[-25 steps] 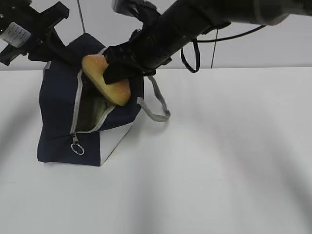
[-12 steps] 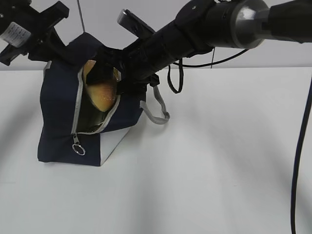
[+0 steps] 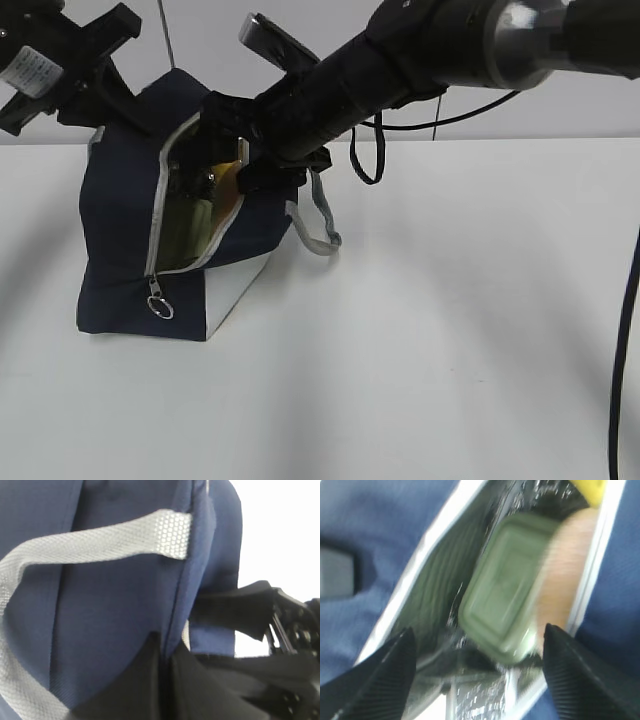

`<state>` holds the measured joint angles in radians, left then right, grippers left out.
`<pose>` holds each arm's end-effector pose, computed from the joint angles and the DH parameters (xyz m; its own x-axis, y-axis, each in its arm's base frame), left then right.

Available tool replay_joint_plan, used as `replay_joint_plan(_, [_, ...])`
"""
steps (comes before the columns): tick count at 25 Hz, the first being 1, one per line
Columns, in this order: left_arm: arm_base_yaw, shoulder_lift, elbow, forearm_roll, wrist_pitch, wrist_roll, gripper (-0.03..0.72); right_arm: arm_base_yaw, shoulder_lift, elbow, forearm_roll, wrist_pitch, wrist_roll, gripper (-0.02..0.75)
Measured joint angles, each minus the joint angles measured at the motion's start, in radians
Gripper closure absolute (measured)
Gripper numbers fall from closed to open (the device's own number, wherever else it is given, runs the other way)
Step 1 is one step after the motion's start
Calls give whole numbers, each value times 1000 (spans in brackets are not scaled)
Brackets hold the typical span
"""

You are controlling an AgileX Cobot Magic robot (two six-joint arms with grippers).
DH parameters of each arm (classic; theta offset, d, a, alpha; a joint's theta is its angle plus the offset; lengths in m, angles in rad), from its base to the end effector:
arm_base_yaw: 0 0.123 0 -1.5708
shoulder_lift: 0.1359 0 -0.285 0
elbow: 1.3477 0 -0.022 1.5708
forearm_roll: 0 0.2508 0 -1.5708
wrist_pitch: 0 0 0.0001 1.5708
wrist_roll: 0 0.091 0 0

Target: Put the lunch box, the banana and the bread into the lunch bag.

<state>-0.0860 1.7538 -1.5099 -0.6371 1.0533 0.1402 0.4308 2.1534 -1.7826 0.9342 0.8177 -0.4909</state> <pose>0.3695 -0.0791 0.3064 -0.9364 -0.0990 -0.3367 0.1085 0.8308 -0.5459 0.4167 0.2503 0.2332 -0.8343 -0.1581 -0.5281 -0.4956 0.6345 0.5931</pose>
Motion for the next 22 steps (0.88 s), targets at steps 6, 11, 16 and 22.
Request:
replay_joint_plan(6, [0, 0, 0, 0, 1, 0, 691, -62, -1, -99, -15, 213, 0, 158])
replay_joint_plan(11, [0, 0, 0, 0, 1, 0, 691, -148, -3, -227, -32, 380, 31, 162])
replay_joint_plan(16, [0, 0, 0, 0, 2, 0, 691, -212, -5, -273, -192, 400, 131, 234])
replay_joint_plan(22, [0, 0, 0, 0, 3, 0, 691, -226, 12, -273, -244, 405, 185, 369])
